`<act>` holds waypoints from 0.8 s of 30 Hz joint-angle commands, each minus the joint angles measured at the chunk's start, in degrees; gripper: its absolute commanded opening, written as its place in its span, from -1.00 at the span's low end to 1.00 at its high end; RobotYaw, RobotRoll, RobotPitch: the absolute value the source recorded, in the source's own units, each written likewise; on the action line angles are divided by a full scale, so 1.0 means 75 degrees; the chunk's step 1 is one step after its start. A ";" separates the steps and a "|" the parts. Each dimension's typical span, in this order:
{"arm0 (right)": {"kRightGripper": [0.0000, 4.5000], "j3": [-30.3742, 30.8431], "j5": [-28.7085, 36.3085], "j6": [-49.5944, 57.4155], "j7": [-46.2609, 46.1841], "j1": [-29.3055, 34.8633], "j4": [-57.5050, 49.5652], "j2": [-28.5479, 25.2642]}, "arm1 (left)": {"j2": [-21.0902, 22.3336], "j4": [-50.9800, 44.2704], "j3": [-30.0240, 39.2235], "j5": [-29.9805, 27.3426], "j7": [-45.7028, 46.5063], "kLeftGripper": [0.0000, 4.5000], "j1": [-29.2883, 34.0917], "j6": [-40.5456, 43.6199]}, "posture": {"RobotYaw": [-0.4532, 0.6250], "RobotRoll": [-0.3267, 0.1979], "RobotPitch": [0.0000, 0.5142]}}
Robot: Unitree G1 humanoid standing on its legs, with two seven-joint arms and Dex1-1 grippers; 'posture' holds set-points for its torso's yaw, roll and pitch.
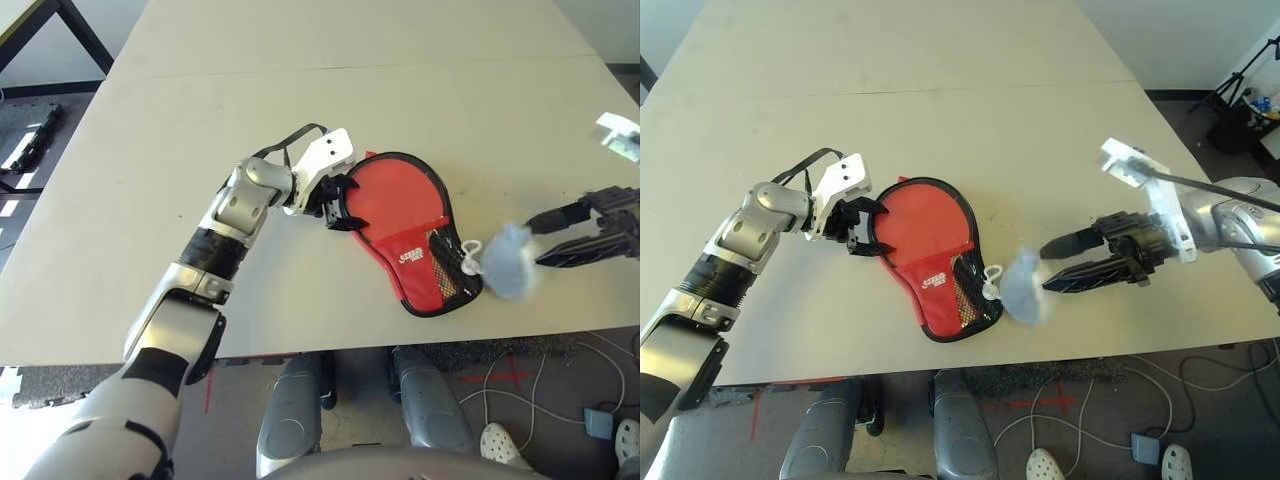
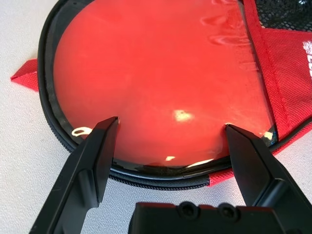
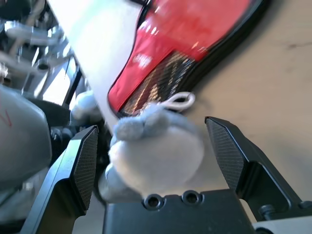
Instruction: Store the ping-pong paddle in its case and zip it.
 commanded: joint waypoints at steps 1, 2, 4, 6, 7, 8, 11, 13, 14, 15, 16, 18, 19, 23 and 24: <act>0.99 -0.0330 0.0001 -0.0045 0.0046 -0.0091 0.0611 0.0184 | 0.0299 0.0058 -0.0223 0.0098 -0.0169 1.00 0.0365 0.0366 | -0.39 0.25 -0.05; 0.99 -0.0412 -0.0033 -0.0071 0.0046 -0.0120 0.0771 0.0276 | 0.0357 -0.0016 -0.0173 0.0067 -0.0163 1.00 0.0352 0.0406 | -0.39 0.25 -0.06; 0.99 -0.1043 -0.0520 -0.0610 -0.0007 -0.0324 0.1690 0.0882 | 0.0451 -0.0253 0.0145 -0.0172 -0.0066 1.00 0.0298 0.0624 | -0.39 0.25 -0.07; 0.99 -0.1690 -0.1113 -0.1335 -0.0434 -0.0533 0.2626 0.1503 | 0.0463 -0.0481 0.0589 -0.0526 0.0126 1.00 0.0281 0.0958 | -0.40 0.25 -0.08; 0.99 -0.1937 -0.1389 -0.1670 -0.0693 -0.0598 0.2982 0.1727 | 0.0474 -0.0580 0.0790 -0.0673 0.0228 1.00 0.0313 0.1052 | -0.40 0.25 -0.08; 0.99 -0.2200 -0.1593 -0.1988 -0.1047 -0.0631 0.3313 0.1919 | 0.0484 -0.0671 0.1100 -0.0852 0.0419 1.00 0.0397 0.1085 | -0.40 0.25 -0.08; 0.99 -0.3022 -0.2115 -0.2804 -0.2003 -0.0658 0.4084 0.2383 | 0.0466 -0.0781 0.2089 -0.1356 0.1114 1.00 0.0640 0.1116 | -0.40 0.25 -0.08; 0.99 -0.3460 -0.2420 -0.3227 -0.2502 -0.0645 0.4357 0.2597 | 0.0496 -0.0812 0.2406 -0.1486 0.1438 1.00 0.0747 0.1149 | -0.37 0.25 -0.08; 0.99 -0.3805 -0.2493 -0.3642 -0.3145 -0.0632 0.4478 0.2761 | 0.0473 -0.0714 0.2744 -0.1575 0.1793 1.00 0.0756 0.1029 | -0.36 0.25 -0.09; 0.99 -0.4114 -0.2552 -0.3920 -0.3681 -0.0636 0.4601 0.2906 | 0.0440 -0.0596 0.3068 -0.1667 0.2150 1.00 0.0739 0.0923 | -0.36 0.25 -0.09; 0.99 -0.4388 -0.2625 -0.4170 -0.4186 -0.0633 0.4707 0.3029 | 0.0408 -0.0420 0.3416 -0.1729 0.2591 1.00 0.0691 0.0776 | -0.36 0.25 -0.09; 0.99 -0.4787 -0.2801 -0.4456 -0.4729 -0.0612 0.4812 0.3185 | 0.0356 -0.0182 0.3855 -0.1820 0.3208 1.00 0.0635 0.0504 | -0.35 0.25 -0.09; 0.99 -0.4938 -0.2955 -0.4768 -0.5112 -0.0552 0.4838 0.3254 | 0.0332 -0.0035 0.4143 -0.1869 0.3611 1.00 0.0627 0.0319 | -0.33 0.25 -0.09; 0.99 -0.5584 -0.3312 -0.5661 -0.6491 -0.0421 0.4985 0.3522 | 0.0317 0.0214 0.5027 -0.2029 0.4898 1.00 0.0836 -0.0057 | -0.32 0.25 -0.08; 0.99 -0.5718 -0.3395 -0.5874 -0.6777 -0.0401 0.5007 0.3571 | 0.0341 0.0255 0.5188 -0.2057 0.5114 1.00 0.0944 -0.0186 | -0.31 0.25 -0.08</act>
